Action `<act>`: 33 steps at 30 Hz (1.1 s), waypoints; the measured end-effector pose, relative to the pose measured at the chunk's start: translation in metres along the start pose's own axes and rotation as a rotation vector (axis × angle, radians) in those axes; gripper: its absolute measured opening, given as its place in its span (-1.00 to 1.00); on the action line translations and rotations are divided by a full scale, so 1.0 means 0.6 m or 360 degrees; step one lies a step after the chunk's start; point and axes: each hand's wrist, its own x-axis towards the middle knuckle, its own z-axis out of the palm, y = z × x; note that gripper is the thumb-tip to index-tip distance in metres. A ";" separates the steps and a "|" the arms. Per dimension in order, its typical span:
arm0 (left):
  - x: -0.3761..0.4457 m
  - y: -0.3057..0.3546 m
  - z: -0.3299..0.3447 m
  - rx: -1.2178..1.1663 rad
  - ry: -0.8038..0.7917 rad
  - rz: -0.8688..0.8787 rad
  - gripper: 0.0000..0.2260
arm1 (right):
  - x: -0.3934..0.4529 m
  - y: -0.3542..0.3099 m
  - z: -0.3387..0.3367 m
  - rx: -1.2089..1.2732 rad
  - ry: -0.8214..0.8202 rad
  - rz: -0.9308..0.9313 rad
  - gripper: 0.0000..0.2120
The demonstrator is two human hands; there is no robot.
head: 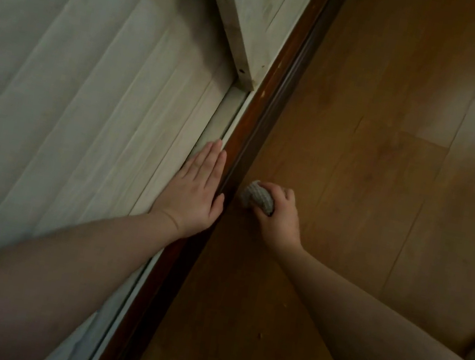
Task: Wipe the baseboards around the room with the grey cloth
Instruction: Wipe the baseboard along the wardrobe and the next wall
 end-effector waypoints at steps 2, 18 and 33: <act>-0.003 0.001 0.004 -0.0007 0.0030 -0.0039 -0.32 | -0.002 0.005 0.021 -0.0007 -0.0008 -0.0021 -0.53; -0.006 0.005 -0.002 -0.0091 0.0002 -0.0066 -0.34 | 0.037 -0.013 0.026 -0.0055 -0.0081 -0.0158 -0.56; -0.012 -0.001 0.001 -0.0178 0.0029 -0.0025 -0.35 | 0.249 -0.075 -0.093 -0.0244 0.0033 -0.0097 -0.69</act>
